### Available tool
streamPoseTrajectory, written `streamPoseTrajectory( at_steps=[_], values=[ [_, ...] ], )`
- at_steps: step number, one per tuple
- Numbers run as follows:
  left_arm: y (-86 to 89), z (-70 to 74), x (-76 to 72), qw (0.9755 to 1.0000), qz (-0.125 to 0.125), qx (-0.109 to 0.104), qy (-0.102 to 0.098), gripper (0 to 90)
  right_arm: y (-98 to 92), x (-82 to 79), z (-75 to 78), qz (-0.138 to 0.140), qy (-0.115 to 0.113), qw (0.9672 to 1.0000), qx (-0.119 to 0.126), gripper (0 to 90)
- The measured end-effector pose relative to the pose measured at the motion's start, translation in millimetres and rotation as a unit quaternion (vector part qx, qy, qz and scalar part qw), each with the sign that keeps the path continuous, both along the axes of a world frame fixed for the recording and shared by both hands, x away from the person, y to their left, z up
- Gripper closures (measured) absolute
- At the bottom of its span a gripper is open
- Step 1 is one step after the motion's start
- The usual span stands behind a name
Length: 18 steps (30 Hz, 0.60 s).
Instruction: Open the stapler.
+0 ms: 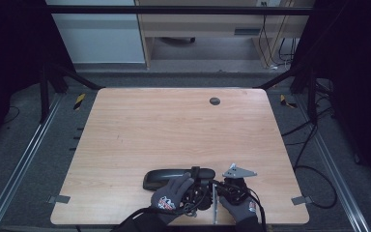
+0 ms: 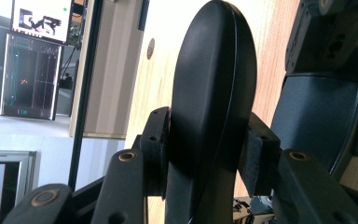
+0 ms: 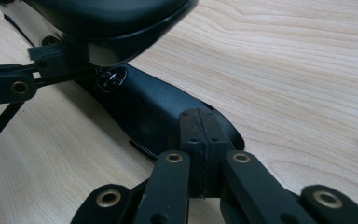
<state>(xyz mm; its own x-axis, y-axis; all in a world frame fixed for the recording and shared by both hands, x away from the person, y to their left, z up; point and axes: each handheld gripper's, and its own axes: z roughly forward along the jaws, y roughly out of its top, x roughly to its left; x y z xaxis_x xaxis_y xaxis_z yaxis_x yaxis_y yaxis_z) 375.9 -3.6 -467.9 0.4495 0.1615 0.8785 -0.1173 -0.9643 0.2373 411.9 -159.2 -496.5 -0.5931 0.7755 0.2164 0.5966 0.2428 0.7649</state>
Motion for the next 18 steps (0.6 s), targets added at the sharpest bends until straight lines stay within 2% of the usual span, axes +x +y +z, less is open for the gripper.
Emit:
streamPoseTrajectory(
  at_steps=[12,15,18],
  values=[
    [0.7,0.9,0.2,1.0,0.0,-0.003,0.001,58.8,5.5,0.2,-3.9,0.011,-0.002,0.9998,0.013,90.0],
    [1.8,3.2,0.1,0.9999,0.003,-0.009,0.006,58.8,5.0,0.4,-4.3,0.007,0.003,0.9998,0.019,90.0],
    [3.8,5.8,0.6,0.9998,-0.003,-0.021,0.002,59.1,4.3,0.7,-4.6,0.006,0.007,0.9997,0.024,90.0]
  ],
)
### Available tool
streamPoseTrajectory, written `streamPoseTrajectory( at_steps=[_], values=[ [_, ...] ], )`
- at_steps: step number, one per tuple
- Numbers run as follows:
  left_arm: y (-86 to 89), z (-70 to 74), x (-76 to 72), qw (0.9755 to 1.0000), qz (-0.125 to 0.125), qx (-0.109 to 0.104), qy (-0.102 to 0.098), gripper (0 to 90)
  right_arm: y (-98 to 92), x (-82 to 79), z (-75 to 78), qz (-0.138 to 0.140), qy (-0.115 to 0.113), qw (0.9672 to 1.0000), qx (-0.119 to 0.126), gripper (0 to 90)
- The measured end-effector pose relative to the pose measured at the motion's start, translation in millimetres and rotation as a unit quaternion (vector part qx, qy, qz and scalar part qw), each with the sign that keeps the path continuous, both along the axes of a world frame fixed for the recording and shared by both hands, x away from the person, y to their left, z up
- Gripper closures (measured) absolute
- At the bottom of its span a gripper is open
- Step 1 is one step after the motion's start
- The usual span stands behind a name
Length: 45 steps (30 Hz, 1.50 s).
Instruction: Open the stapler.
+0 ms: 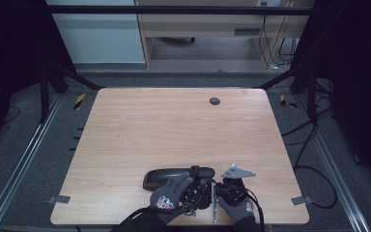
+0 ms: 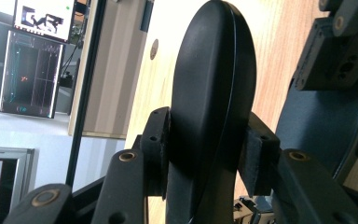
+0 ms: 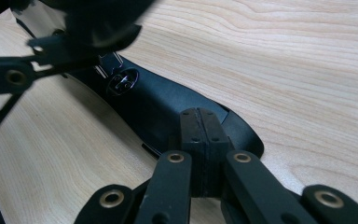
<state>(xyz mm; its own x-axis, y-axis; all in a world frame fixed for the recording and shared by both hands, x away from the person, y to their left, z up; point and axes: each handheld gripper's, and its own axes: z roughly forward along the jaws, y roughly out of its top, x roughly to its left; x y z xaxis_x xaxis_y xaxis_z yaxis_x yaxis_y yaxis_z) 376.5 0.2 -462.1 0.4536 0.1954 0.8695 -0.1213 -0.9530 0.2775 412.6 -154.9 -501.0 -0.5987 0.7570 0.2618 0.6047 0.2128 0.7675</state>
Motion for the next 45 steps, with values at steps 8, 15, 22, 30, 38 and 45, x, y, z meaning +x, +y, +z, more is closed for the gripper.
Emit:
streamPoseTrajectory(
  at_steps=[8,15,22,30,38,45],
  values=[
    [5.6,11.4,-0.4,0.9998,0.006,-0.017,0.0,59.4,-0.4,0.1,-0.4,-0.002,0.001,1.0,0.002,90.0],
    [9.8,17.7,-0.3,0.9993,0.011,-0.034,0.006,59.7,-0.2,0.0,-0.2,-0.003,0.002,1.0,0.002,90.0],
    [17.3,28.9,0.5,0.9984,0.014,-0.055,0.007,60.0,0.5,-0.6,0.7,-0.006,0.008,0.9999,0.004,90.0],
    [23.9,37.0,0.0,0.9973,0.02,-0.071,0.009,60.2,0.7,-0.6,0.9,-0.007,0.009,0.9999,0.004,90.0],
    [31.7,44.7,-0.2,0.9948,0.024,-0.098,0.011,60.3,0.9,-0.4,0.7,-0.007,0.007,1.0,0.001,90.0],
    [38.8,51.6,-0.1,0.9922,0.028,-0.121,0.015,60.3,0.9,-0.4,0.7,-0.008,0.007,0.9999,0.0,90.0]
  ],
)
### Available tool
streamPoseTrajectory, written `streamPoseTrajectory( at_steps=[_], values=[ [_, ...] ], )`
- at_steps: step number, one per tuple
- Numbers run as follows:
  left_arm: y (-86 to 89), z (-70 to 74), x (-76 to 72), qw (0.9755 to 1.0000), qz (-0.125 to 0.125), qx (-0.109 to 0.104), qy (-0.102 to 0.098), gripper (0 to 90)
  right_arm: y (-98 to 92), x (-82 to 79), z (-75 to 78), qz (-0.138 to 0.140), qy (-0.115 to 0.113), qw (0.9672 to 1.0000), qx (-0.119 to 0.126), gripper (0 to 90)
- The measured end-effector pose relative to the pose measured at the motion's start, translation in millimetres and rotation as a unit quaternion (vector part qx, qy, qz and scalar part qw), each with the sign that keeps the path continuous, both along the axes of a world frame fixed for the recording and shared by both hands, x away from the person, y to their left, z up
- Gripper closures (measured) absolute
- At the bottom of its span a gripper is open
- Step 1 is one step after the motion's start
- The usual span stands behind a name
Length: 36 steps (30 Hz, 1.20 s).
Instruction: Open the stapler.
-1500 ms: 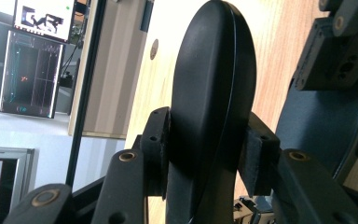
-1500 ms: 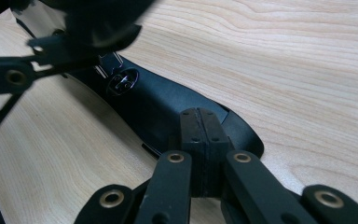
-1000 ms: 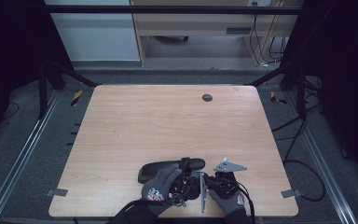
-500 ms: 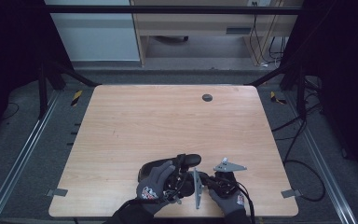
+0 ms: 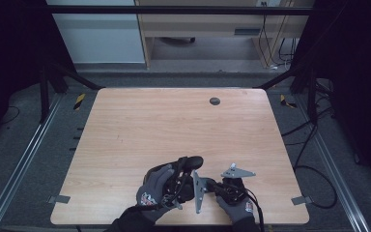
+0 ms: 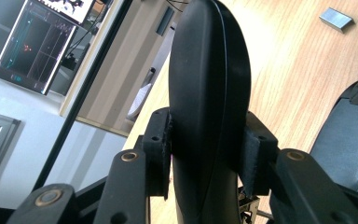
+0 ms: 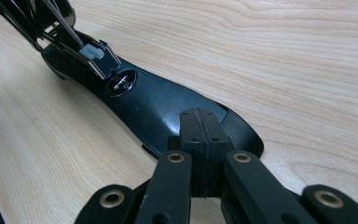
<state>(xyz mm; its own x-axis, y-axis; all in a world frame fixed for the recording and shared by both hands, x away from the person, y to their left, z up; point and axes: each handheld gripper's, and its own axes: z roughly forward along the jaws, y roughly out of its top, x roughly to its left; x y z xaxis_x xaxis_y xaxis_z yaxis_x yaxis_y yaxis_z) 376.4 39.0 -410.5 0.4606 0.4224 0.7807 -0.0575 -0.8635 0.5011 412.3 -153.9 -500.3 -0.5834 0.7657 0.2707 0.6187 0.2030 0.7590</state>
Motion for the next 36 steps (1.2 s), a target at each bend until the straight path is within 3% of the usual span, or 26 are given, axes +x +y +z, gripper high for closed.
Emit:
streamPoseTrajectory(
  at_steps=[19,36],
  values=[
    [18.6,15.7,2.0,0.9986,0.015,-0.049,0.013,60.0,0.0,-0.2,0.2,-0.001,0.001,1.0,-0.001,90.0],
    [30.6,23.4,1.3,0.9971,0.023,-0.071,0.017,59.8,0.3,-0.5,0.2,-0.002,0.0,1.0,-0.001,90.0]
  ],
)
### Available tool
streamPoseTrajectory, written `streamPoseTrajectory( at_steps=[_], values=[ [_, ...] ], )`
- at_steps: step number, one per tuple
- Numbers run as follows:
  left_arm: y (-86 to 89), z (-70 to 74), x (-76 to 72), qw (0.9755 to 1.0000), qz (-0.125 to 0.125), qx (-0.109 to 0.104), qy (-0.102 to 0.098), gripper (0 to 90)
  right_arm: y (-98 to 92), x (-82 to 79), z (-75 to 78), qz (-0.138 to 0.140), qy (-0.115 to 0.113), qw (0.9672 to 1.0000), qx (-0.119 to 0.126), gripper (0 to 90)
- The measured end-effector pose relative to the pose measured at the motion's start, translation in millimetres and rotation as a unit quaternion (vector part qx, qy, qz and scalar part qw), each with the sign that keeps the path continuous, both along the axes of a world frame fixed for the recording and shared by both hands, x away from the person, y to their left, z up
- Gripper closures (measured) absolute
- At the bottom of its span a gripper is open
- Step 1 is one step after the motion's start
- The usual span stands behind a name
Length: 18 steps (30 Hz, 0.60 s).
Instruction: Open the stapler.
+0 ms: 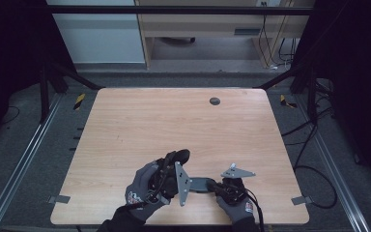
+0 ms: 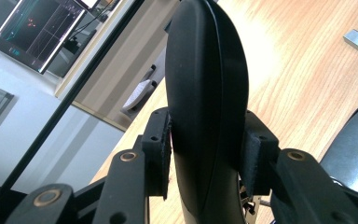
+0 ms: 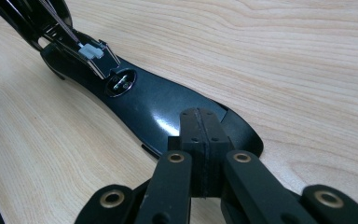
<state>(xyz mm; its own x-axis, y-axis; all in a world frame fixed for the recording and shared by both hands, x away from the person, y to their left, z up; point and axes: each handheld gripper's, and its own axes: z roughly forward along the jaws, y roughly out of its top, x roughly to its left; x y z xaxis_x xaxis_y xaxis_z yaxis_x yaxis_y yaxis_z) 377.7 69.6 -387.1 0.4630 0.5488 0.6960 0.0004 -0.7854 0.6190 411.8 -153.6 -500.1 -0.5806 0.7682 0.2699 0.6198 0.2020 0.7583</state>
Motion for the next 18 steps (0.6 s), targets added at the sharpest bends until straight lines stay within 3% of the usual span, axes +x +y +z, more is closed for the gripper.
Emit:
streamPoseTrajectory(
  at_steps=[18],
  values=[
    [16.6,7.8,0.2,0.9993,0.014,-0.036,0.004,59.5,0.2,0.0,-0.2,0.001,0.001,1.0,0.002,90.0]
  ],
)
